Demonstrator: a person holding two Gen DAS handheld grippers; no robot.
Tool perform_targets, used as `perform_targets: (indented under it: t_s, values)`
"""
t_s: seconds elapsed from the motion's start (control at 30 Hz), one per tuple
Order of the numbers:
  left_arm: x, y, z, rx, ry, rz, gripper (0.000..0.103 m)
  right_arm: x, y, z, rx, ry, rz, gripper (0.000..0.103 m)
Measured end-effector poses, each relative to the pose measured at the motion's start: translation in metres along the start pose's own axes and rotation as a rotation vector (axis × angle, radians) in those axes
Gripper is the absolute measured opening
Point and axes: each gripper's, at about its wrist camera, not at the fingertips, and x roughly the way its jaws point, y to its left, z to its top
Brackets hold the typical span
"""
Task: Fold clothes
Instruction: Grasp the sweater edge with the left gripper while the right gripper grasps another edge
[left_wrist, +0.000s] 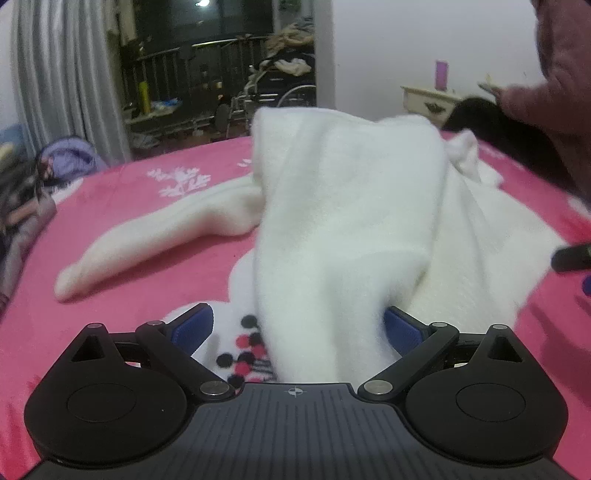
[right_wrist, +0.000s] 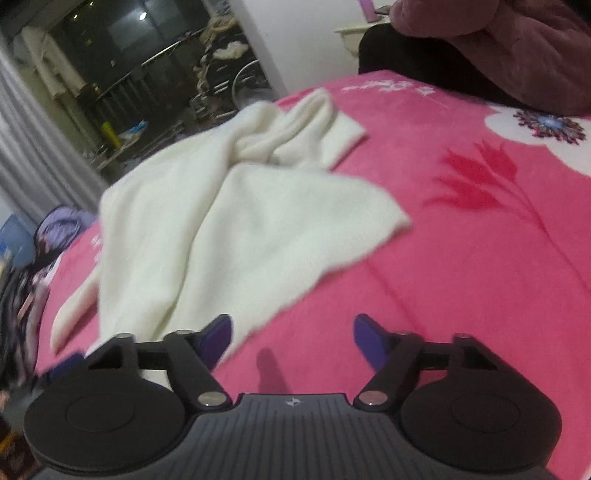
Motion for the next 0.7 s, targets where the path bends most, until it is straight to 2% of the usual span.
perform_targets:
  t_s: [0.07,0.13,0.17,0.23,0.27,0.3,0.4,0.5,0.57,0.63,0.67,0.7]
  values:
    - [0.004,0.006,-0.001,-0.047,-0.002,-0.005,0.097,0.008,0.002,0.015,0.0,-0.026,0.026,0.074]
    - [0.005,0.01,-0.001,-0.096,0.002,-0.033,0.074,0.016,0.008,0.03,0.003,-0.041,0.069,0.074]
    - [0.003,0.012,-0.001,-0.121,0.007,-0.06,0.068,0.02,0.012,0.038,0.01,-0.04,0.104,0.074]
    - [-0.002,0.012,-0.001,-0.146,0.014,-0.114,0.04,0.031,0.025,0.052,0.033,-0.013,0.185,0.079]
    - [-0.004,0.007,0.0,-0.133,0.013,-0.125,0.036,0.039,0.032,0.057,0.04,0.007,0.212,0.082]
    - [-0.007,0.007,0.0,-0.129,0.014,-0.141,0.027,0.048,0.04,0.061,0.044,0.03,0.231,0.086]
    - [-0.012,0.008,0.001,-0.13,0.021,-0.185,0.021,0.076,0.061,0.071,0.052,0.101,0.266,0.09]
    - [-0.015,0.013,0.0,-0.143,0.021,-0.216,0.018,0.107,0.08,0.072,0.022,0.164,0.206,0.092]
    - [-0.022,0.012,-0.001,-0.129,0.007,-0.24,0.017,0.111,0.097,0.067,-0.066,0.166,0.127,0.081]
    - [-0.032,0.009,0.0,-0.09,-0.021,-0.293,0.017,0.103,0.106,0.06,-0.137,0.132,0.077,0.061]
    - [-0.04,0.005,0.001,-0.056,-0.044,-0.318,0.017,0.098,0.108,0.057,-0.162,0.12,0.064,0.054]
    - [-0.047,0.002,0.002,-0.022,-0.067,-0.343,0.017,0.092,0.107,0.055,-0.183,0.111,0.056,0.042]
